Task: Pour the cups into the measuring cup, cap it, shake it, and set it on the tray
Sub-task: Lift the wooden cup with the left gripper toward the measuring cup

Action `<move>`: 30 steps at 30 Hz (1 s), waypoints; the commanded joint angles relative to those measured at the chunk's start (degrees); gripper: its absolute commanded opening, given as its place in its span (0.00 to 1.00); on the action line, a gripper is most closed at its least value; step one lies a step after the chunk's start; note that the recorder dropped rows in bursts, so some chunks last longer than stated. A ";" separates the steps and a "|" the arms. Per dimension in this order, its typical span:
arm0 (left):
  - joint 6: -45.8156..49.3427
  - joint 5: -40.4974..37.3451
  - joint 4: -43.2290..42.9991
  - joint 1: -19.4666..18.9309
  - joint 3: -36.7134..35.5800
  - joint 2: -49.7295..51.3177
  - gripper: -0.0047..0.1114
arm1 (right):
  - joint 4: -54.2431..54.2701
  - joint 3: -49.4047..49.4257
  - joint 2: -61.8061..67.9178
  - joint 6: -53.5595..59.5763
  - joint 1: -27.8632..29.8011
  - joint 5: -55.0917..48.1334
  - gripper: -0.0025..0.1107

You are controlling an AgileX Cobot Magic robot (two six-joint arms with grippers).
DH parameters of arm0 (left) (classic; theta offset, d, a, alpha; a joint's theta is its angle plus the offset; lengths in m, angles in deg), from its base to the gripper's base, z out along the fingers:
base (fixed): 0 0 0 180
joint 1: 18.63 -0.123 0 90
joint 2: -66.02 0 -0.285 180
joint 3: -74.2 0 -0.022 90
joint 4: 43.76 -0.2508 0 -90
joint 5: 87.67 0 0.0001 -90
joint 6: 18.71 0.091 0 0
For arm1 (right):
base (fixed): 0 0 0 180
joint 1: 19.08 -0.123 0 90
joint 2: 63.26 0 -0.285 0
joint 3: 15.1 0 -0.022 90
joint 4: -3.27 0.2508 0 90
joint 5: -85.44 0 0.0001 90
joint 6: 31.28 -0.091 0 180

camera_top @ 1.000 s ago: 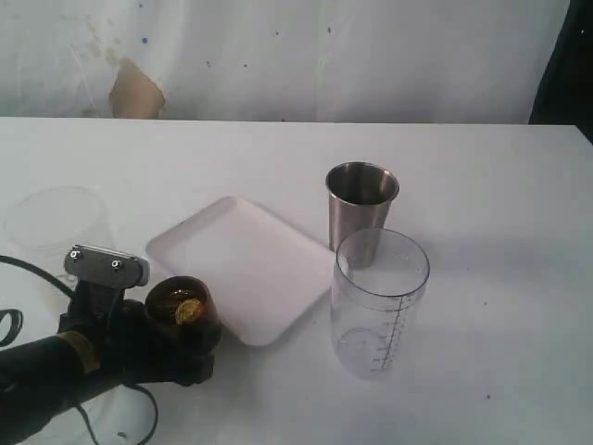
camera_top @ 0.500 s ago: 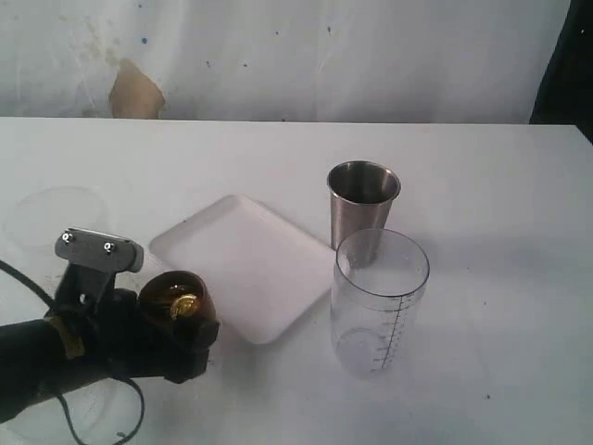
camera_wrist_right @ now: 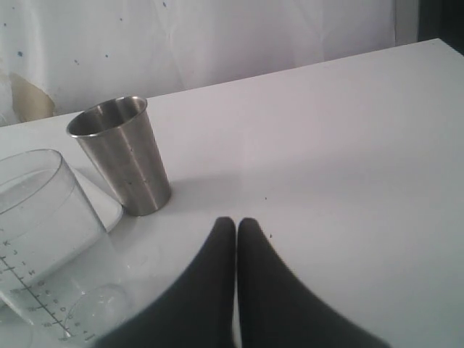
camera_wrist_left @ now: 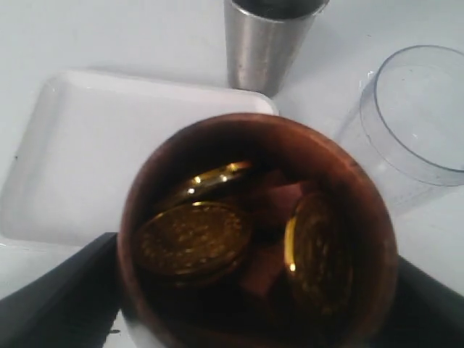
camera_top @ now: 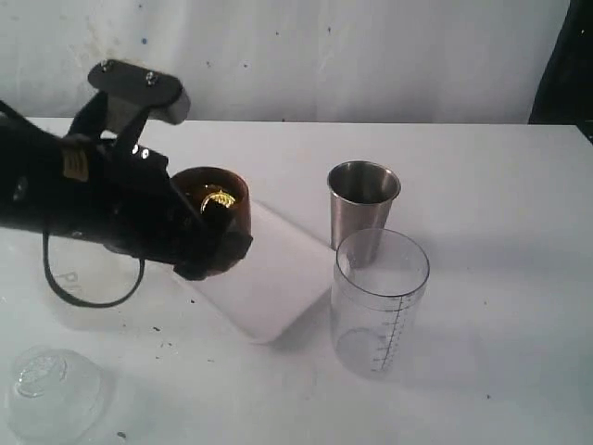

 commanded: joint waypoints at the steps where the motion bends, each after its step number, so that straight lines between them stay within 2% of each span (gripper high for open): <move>1: -14.82 -12.77 -23.37 5.36 7.82 2.54 0.04 | 0.05 0.05 -0.18 -0.18 -0.20 0.80 0.02; 3: -20.54 -21.19 -35.31 11.04 11.33 5.43 0.04 | 0.05 0.05 -0.18 -0.18 -0.20 0.69 0.02; 7: -23.03 -25.64 -43.79 19.00 15.71 9.60 0.04 | 0.05 0.05 -0.18 -0.18 -0.20 0.69 0.02; 11: -24.45 -28.60 -49.49 23.64 17.89 13.37 0.04 | 0.05 0.05 -0.18 -0.18 -0.20 0.69 0.02; 19: -24.55 -37.33 -61.32 31.16 23.38 23.18 0.04 | -0.07 0.05 -0.18 -0.18 -0.20 0.80 0.02; 26: -20.39 -42.22 -64.69 32.74 29.35 29.60 0.04 | -0.07 0.05 -0.18 -0.18 -0.20 0.69 0.02; 30: -18.19 -42.22 -70.33 34.03 31.45 33.13 0.04 | -0.07 0.05 -0.18 -0.18 -0.20 0.69 0.02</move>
